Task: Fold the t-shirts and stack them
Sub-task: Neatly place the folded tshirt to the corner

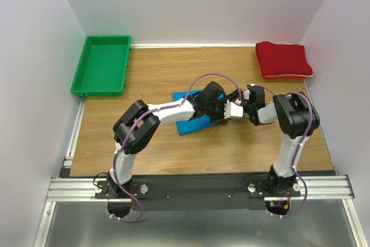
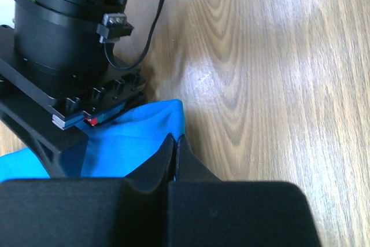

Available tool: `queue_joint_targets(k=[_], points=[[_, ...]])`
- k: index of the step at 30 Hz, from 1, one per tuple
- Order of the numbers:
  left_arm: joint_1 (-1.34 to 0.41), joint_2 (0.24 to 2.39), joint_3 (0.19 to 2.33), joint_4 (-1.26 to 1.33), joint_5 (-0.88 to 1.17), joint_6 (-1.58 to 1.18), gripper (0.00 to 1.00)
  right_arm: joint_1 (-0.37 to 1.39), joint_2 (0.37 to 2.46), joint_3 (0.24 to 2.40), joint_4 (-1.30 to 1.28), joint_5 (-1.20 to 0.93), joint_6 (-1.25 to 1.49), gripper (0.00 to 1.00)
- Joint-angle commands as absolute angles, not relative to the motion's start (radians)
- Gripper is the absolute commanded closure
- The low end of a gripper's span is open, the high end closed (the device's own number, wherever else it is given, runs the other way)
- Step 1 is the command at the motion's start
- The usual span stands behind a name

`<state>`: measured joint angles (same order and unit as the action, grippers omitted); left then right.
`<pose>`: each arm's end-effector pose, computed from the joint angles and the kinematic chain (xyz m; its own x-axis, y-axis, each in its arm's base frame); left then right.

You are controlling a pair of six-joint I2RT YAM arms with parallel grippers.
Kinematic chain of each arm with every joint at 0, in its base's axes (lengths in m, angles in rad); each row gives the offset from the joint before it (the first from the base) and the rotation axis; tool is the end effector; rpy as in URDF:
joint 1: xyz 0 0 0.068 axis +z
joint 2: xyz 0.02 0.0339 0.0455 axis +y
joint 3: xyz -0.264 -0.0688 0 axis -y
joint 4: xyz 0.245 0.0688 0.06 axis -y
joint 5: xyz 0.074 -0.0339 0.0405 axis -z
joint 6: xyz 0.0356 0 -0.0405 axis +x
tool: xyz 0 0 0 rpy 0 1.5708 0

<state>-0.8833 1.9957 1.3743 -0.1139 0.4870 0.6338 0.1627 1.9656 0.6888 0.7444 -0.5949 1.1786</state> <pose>0.2671 -0.3515 0.1894 0.1919 0.5910 -0.7835 0.9799 -0.0712 0.1862 0.3314 0.0746 0.0876 -0.7557 0.6515 -0.0664 0.2295 0.3585 0.9049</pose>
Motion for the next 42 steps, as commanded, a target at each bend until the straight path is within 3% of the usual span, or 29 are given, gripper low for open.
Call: queue_joint_targets(k=[1,3,4,6,7,9,10,13,19,21,31,42], points=[[-0.879,1.973,1.402,-0.095,0.548,0.598,1.00,0.170,2.059,0.675,0.614,-0.370,1.120,0.54],[-0.877,1.974,1.401,-0.092,0.549,0.594,1.00,0.172,2.075,0.702,0.614,-0.379,1.109,0.59],[-0.876,1.974,1.402,-0.091,0.548,0.582,1.00,0.175,2.089,0.713,0.612,-0.388,1.080,0.70],[-0.874,1.974,1.405,-0.084,0.538,0.557,0.93,0.175,2.089,0.741,0.607,-0.388,1.043,0.83],[-0.871,1.970,1.402,-0.087,0.538,0.536,0.79,0.176,2.073,0.753,0.603,-0.390,1.025,0.85],[-0.859,1.933,1.382,-0.083,0.543,0.512,0.66,0.176,2.048,0.811,0.528,-0.387,0.965,0.95],[-0.854,1.913,1.350,-0.080,0.549,0.494,0.53,0.176,2.017,0.833,0.456,-0.373,0.895,0.99],[-0.833,1.818,1.264,-0.069,0.546,0.460,0.36,0.175,1.971,0.955,0.263,-0.330,0.705,0.99],[-0.787,1.645,1.146,-0.103,0.519,0.430,0.34,0.173,1.947,1.199,0.003,-0.177,0.334,1.00],[-0.787,1.614,1.105,-0.112,0.463,0.428,0.18,0.169,1.957,1.310,-0.087,-0.141,0.254,1.00],[-0.785,1.462,0.942,-0.087,0.374,0.388,0.15,0.127,2.095,1.713,-0.242,0.078,-0.119,1.00],[-0.787,1.430,0.890,-0.080,0.365,0.360,0.14,0.110,2.200,2.038,-0.324,0.219,-0.291,1.00]])
